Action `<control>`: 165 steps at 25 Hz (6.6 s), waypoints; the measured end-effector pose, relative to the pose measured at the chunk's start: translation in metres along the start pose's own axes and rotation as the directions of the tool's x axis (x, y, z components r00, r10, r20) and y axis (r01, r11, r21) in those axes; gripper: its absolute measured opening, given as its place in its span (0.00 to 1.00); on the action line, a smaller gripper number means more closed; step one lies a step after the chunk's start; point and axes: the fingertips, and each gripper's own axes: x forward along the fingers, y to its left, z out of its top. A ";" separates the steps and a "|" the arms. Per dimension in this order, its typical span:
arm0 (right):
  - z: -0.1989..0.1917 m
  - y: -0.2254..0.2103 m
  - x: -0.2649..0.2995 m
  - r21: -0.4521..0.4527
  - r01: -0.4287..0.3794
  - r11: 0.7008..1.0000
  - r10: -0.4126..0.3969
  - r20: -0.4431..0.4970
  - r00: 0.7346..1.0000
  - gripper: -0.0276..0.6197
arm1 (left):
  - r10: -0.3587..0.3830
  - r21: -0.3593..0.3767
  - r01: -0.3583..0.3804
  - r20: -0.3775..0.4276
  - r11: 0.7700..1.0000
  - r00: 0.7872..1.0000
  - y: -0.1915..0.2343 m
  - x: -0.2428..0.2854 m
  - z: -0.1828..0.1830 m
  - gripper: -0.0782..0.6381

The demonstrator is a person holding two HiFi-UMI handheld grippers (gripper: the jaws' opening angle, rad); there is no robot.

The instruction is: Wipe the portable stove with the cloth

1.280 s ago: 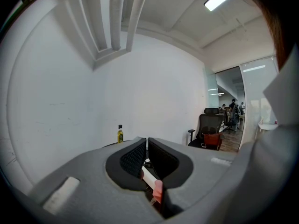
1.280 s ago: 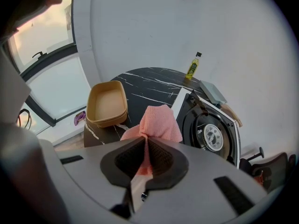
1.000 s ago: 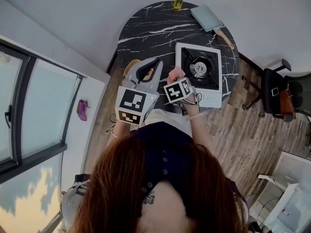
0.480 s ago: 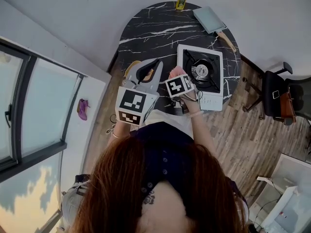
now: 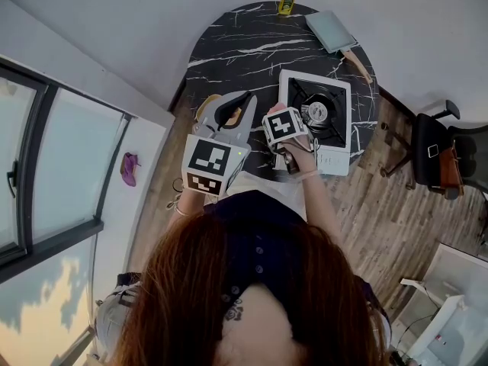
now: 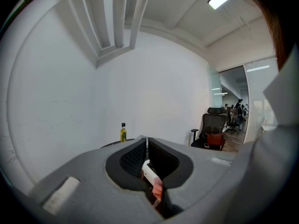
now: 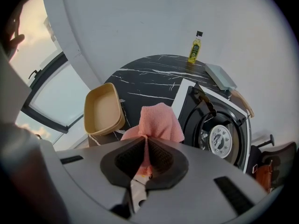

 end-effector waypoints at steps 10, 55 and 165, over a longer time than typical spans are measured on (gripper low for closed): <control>0.007 -0.005 0.003 -0.037 0.003 0.999 -0.005 -0.043 0.999 0.08 | 0.006 -0.003 -0.006 0.004 1.000 1.000 0.001 0.004 0.001 0.14; 0.067 -0.032 0.023 -0.080 0.069 0.994 -0.064 0.066 0.996 0.08 | 0.019 -0.037 -0.021 -0.057 0.999 0.998 0.004 0.029 -0.012 0.14; 0.164 -0.093 -0.020 0.020 0.104 0.994 -0.103 0.412 0.905 0.08 | -0.075 0.019 0.079 -0.160 0.997 0.984 -0.009 0.069 -0.015 0.14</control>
